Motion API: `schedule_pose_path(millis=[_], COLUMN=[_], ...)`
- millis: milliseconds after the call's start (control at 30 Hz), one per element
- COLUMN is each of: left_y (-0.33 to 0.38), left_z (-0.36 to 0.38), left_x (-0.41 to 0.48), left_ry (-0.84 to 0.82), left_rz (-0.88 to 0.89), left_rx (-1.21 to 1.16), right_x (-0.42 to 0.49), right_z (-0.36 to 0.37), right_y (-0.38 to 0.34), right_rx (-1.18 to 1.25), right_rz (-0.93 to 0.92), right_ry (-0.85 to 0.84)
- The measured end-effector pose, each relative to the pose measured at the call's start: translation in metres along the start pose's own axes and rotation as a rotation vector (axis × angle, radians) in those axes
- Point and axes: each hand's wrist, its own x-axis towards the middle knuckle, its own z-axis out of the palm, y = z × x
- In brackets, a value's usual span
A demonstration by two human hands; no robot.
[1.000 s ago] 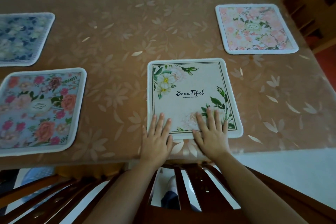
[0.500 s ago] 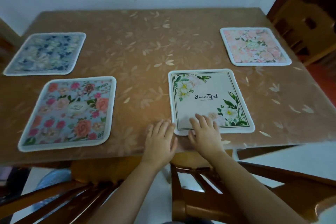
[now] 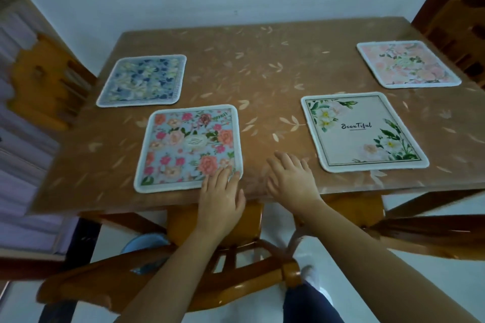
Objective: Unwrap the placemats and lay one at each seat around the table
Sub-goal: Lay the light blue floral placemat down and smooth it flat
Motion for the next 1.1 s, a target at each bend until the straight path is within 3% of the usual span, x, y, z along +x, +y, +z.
schedule_pose_path(millis=[367,767,1100], left_y=[-0.089,-0.156,-0.169], left_z=[0.017,0.061,0.072], left_x=[0.004,0.012,0.025], left_ry=[-0.123,-0.259,-0.262], left_rz=[-0.113,-0.087,0.0], left_rx=[0.024,0.012,-0.026], right_x=[0.043,0.077,0.086], right_z=[0.04,0.099,0.108], right_y=[-0.046,-0.064,-0.065], right_rx=[0.082,0.115,0.169], right_rz=[-0.083,-0.167,-0.195], right_ry=[-0.066,-0.205,-0.109])
